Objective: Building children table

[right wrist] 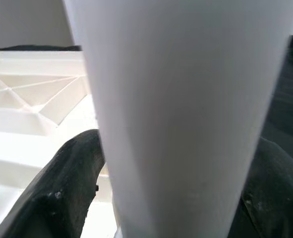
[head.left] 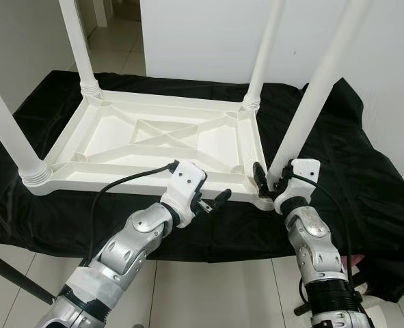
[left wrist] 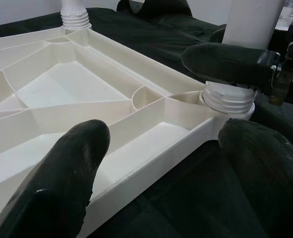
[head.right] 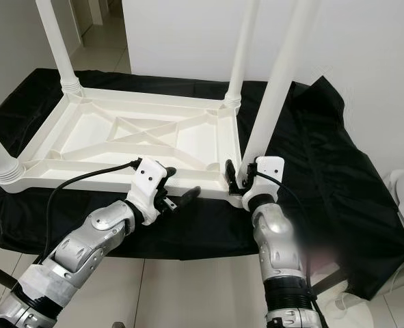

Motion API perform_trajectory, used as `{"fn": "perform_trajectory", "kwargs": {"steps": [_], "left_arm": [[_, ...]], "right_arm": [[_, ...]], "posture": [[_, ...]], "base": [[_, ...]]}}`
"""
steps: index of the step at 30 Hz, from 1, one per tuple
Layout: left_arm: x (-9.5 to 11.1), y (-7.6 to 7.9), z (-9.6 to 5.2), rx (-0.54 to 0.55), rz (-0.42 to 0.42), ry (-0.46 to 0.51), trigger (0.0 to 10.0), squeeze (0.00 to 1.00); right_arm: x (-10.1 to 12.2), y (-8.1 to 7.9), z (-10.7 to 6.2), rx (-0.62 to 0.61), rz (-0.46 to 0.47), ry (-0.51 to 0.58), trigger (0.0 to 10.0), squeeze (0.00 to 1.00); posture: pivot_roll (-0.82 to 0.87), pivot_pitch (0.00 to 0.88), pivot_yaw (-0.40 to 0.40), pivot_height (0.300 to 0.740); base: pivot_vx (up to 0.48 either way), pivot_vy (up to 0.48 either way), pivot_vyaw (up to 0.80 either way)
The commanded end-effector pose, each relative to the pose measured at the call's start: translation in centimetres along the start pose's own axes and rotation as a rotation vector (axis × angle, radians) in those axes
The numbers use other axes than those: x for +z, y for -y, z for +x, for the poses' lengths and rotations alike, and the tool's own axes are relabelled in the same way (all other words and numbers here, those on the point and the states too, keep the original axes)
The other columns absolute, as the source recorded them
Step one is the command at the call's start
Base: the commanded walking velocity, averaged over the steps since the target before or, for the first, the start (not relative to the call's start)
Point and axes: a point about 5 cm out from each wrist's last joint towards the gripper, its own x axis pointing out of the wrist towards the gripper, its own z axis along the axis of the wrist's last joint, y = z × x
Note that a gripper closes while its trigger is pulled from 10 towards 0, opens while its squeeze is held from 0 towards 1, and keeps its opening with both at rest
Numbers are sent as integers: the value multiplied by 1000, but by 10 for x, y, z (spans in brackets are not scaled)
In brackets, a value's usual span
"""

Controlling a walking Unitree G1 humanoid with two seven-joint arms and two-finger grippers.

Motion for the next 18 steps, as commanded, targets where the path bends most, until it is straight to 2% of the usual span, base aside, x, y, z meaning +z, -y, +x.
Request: {"fn": "perform_trajectory", "kwargs": {"steps": [1,9,13,18], "left_arm": [[-2,12,-1,-185,13,-7,10000,0],[-2,14,-2,-186,10,-7,10000,0],[-1,12,0,-183,9,-2,10000,0],[0,13,0,-183,9,-1,10000,0]], "right_arm": [[1,-1,3,112,-39,6,10000,0],[0,0,4,234,-80,-2,10000,0],[-4,7,9,326,-122,-35,10000,0],[-6,9,9,335,-118,-43,10000,0]], "posture": [[13,7,-35,740],[9,14,-34,740],[10,21,-34,740],[10,21,-33,740]], "base": [[0,0,0],[0,0,0],[0,0,0],[0,0,0]]}}
